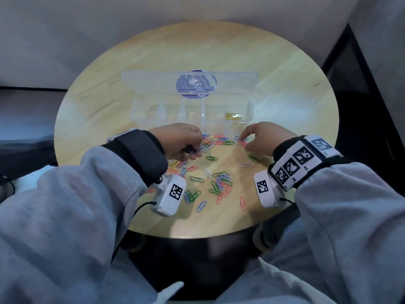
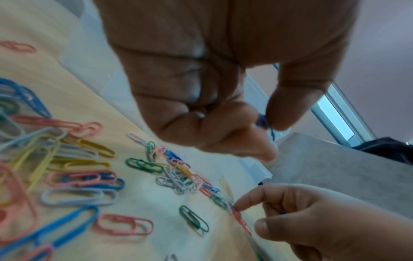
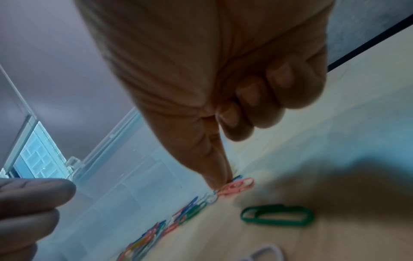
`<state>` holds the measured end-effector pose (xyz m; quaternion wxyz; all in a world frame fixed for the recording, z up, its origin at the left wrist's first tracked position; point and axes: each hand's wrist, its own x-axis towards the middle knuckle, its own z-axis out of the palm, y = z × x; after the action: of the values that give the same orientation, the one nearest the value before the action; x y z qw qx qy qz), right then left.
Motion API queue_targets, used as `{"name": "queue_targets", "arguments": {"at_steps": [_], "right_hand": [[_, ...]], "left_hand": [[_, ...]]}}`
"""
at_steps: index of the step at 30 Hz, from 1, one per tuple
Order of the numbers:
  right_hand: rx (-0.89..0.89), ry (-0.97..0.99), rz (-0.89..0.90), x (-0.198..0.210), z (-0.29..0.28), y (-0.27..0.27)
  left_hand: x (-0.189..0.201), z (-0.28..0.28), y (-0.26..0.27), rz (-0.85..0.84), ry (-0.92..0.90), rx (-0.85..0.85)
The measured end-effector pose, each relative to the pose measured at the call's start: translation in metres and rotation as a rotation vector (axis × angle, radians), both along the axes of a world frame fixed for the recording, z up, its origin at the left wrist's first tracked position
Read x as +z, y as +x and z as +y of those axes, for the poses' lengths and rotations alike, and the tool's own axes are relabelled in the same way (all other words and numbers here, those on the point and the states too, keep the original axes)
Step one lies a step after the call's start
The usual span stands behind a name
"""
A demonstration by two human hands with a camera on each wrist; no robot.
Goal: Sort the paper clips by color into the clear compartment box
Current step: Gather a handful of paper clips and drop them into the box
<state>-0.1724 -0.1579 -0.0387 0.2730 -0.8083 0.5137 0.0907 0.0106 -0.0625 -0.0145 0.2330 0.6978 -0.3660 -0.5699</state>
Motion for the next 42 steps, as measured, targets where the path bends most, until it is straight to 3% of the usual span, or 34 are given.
{"name": "queue_targets", "arguments": {"at_steps": [7,17,19,23,26,34,39,42], "right_hand": [[0.001,-0.015,0.003,-0.002,0.002,0.001],[0.079,0.061,0.168,0.0,0.008,0.01],[0.081,0.073,0.161,0.001,0.009,0.009],[0.072,0.073,0.131,0.003,0.011,0.008],[0.078,0.082,0.131,0.003,0.013,0.009],[0.086,0.143,0.085,0.005,0.017,0.006],[0.047,0.201,-0.091,0.012,0.016,0.001],[0.042,0.342,-0.196,0.011,0.017,-0.001]], "left_hand": [[-0.003,0.001,-0.004,0.007,0.032,0.018],[-0.003,0.001,-0.011,0.007,0.108,-0.011],[-0.001,0.001,-0.014,-0.129,0.138,-0.087],[0.003,0.013,-0.013,-0.571,0.102,-0.544],[0.004,0.025,-0.013,-0.768,0.167,-0.703],[-0.007,0.041,-0.014,-0.838,0.194,-0.881],[-0.015,0.045,-0.015,-0.844,0.134,-0.935],[-0.019,0.044,-0.014,-0.828,0.079,-0.924]]}}
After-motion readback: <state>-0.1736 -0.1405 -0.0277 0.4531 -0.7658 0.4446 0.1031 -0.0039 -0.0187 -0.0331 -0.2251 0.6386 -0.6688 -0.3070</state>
